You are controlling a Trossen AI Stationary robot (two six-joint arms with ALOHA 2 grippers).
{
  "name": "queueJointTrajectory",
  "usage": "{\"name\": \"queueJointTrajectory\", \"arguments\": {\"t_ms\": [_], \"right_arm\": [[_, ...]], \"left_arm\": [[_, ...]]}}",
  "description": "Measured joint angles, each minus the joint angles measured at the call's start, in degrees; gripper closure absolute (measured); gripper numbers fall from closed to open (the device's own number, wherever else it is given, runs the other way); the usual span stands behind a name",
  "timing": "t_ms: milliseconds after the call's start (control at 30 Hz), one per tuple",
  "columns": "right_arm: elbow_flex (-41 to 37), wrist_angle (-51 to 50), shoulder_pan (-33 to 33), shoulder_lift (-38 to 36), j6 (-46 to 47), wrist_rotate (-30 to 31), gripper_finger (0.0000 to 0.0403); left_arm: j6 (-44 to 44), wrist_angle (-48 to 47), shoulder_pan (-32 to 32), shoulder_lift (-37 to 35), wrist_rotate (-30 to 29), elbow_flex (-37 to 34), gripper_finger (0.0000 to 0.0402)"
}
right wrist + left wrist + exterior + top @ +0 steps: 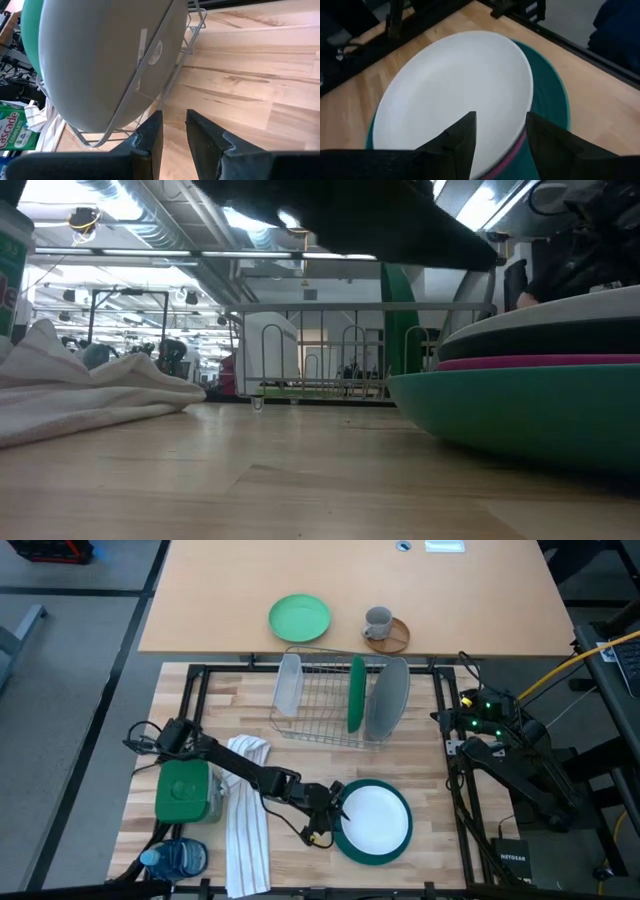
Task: Sort dishes
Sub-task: Put the white plate in the dish rack
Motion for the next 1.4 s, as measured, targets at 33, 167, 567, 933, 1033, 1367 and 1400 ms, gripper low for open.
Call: {"name": "queueJointTrajectory", "arguments": {"t_ms": [33, 167, 567, 933, 1033, 1367, 1400], "right_arm": [[0.0, 0.0, 0.0, 0.0, 0.0, 0.2, 0.0314], [0.0, 0.0, 0.0, 0.0, -0.1, 0.4, 0.0314], [0.0, -0.3, 0.0, 0.0, -0.4, 2.0, 0.0314], [0.0, -0.3, 0.0, 0.0, -0.4, 2.5, 0.0314], [0.0, -0.3, 0.0, 0.0, -0.4, 2.5, 0.0314], [0.0, -0.3, 0.0, 0.0, -0.4, 1.8, 0.0314], [0.0, -0.3, 0.0, 0.0, -0.4, 1.4, 0.0314]], "left_arm": [[0.0, 0.9, 0.0, 0.4, 0.0, 0.0, 0.0243], [-1.1, 1.5, 0.0, 1.2, 1.5, 0.0, 0.0246], [-1.4, 2.1, 0.3, 4.6, 3.2, 0.0, 0.0257], [-0.9, 2.0, 1.3, 5.4, 4.7, 0.0, 0.0263], [0.0, 1.9, 1.3, 5.4, 4.7, 0.0, 0.0275], [1.4, 0.4, 1.3, 5.4, 5.1, 0.0, 0.0347], [1.8, 0.5, 1.3, 5.4, 5.1, 0.0, 0.0357]]}}
